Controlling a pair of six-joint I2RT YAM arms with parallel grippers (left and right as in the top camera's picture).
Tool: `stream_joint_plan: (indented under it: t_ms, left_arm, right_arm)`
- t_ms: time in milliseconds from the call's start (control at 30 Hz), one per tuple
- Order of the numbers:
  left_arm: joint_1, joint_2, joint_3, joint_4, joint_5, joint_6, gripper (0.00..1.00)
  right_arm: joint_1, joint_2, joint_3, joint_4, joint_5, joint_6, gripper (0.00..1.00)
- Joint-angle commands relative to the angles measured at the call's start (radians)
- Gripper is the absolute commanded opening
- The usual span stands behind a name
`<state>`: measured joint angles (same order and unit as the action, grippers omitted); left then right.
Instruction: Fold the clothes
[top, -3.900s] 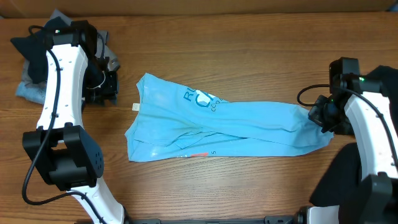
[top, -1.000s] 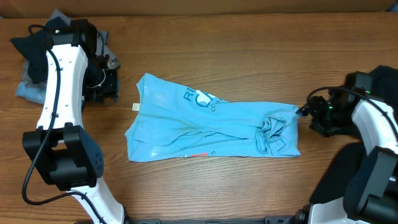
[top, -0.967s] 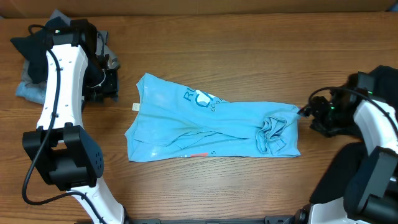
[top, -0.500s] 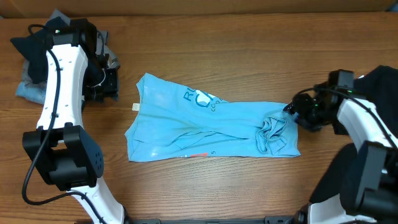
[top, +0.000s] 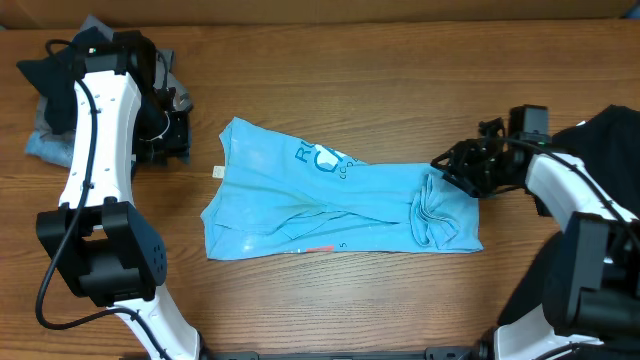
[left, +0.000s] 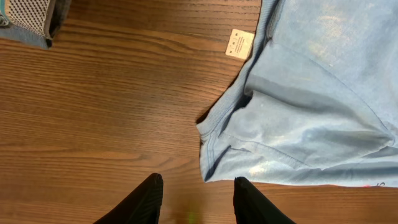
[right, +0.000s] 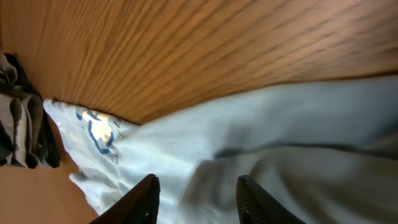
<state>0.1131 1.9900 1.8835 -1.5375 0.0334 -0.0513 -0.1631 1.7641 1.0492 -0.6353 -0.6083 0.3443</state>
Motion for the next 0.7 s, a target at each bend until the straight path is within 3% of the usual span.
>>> stream_joint_plan:
  t_ms: [0,267,567,600,667]
  left_arm:
    - [-0.002,-0.013,-0.005,-0.002,0.011,0.023,0.40]
    - [-0.002,-0.013,-0.005,0.006,0.011,0.023,0.43]
    - [-0.002,-0.013,-0.005,0.009,0.012,0.023,0.44]
    - [-0.002,-0.013,-0.005,0.009,0.012,0.023,0.44]
    - [-0.002,-0.013,-0.005,0.009,0.012,0.023,0.44]
  right_arm:
    - [-0.096,-0.077,0.034,-0.051,0.000,-0.064,0.48]
    - [-0.212,-0.059,-0.021,-0.254,0.167,-0.140,0.51]
    - [-0.179,-0.013,-0.183,-0.118,0.136,-0.137,0.50]
    - [-0.179,-0.013,-0.189,-0.105,0.127,-0.141,0.44]
    - [-0.179,-0.013,-0.190,-0.075,0.053,-0.193,0.23]
